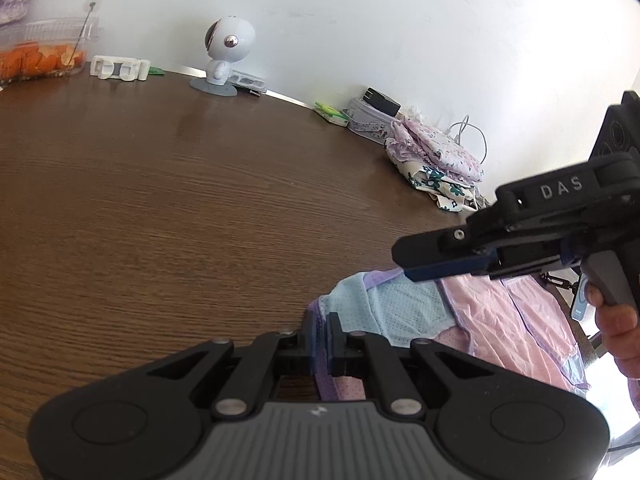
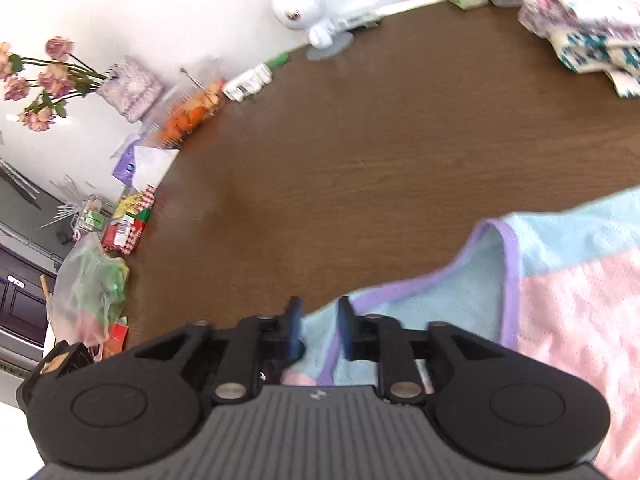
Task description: Fold clothes
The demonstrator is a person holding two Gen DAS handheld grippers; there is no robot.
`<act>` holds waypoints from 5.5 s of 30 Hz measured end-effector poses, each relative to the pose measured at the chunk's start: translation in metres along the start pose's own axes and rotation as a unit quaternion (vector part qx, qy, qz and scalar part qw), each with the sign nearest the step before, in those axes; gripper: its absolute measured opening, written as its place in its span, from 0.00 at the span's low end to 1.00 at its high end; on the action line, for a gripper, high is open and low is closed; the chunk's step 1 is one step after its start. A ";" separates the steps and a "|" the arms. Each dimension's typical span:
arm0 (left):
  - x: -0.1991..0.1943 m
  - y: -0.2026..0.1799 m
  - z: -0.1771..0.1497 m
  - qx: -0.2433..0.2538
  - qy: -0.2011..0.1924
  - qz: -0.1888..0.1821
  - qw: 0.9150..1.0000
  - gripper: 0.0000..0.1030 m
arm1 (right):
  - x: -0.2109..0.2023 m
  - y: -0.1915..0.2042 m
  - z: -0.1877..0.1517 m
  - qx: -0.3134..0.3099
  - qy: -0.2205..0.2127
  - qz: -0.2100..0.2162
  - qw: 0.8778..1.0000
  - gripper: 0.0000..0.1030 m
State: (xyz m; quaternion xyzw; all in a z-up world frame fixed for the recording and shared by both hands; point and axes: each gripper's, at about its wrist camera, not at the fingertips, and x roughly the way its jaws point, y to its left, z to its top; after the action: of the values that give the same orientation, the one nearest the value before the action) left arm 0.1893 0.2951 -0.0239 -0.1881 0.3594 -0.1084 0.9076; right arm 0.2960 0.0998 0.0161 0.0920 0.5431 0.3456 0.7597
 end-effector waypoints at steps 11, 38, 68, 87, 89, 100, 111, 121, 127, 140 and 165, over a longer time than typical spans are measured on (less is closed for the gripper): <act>0.002 -0.005 0.002 -0.005 -0.002 0.020 1.000 0.03 | 0.028 -0.002 -0.017 0.009 0.018 -0.003 1.000 0.15; -0.053 -0.099 -0.024 0.077 0.000 0.070 0.995 0.83 | -0.133 -0.051 -0.089 -0.205 -0.034 -0.093 0.974 0.82; 0.087 -0.177 0.005 0.130 0.091 0.113 0.981 0.05 | -0.149 -0.180 -0.092 -0.141 -0.041 -0.061 0.987 0.62; -0.012 -0.251 -0.098 0.196 0.081 -0.027 0.977 0.51 | -0.226 -0.231 -0.187 -0.194 -0.091 -0.032 0.976 0.61; -0.007 -0.253 -0.109 0.182 0.093 -0.026 0.978 0.37 | -0.223 -0.230 -0.185 -0.204 -0.091 -0.017 0.975 0.57; 0.013 -0.238 -0.109 0.121 0.114 -0.020 0.986 0.03 | -0.219 -0.232 -0.186 -0.229 -0.037 0.020 0.973 0.03; -0.010 -0.204 -0.119 0.041 0.112 -0.043 0.992 0.03 | -0.234 -0.252 -0.198 -0.205 -0.023 0.043 0.978 0.03; -0.033 -0.201 -0.090 0.066 0.025 0.006 0.997 0.35 | -0.253 -0.268 -0.165 -0.129 -0.131 -0.084 0.979 0.44; -0.004 -0.186 -0.088 0.090 0.035 0.071 0.993 0.28 | -0.221 -0.281 -0.139 -0.132 -0.139 -0.152 0.970 0.47; -0.034 -0.178 -0.110 0.149 0.043 0.099 0.983 0.25 | -0.237 -0.241 -0.201 -0.176 -0.079 -0.192 0.962 0.60; 0.010 -0.133 -0.008 0.178 0.160 0.092 0.967 0.24 | -0.073 0.064 -0.099 -0.519 0.123 -0.113 0.838 0.52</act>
State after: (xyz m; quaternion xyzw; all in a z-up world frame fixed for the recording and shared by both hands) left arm 0.1833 0.1695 0.0205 0.0307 0.4902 -0.1152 0.8634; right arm 0.1686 0.0783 0.0653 -0.4210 0.3799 0.4968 0.6570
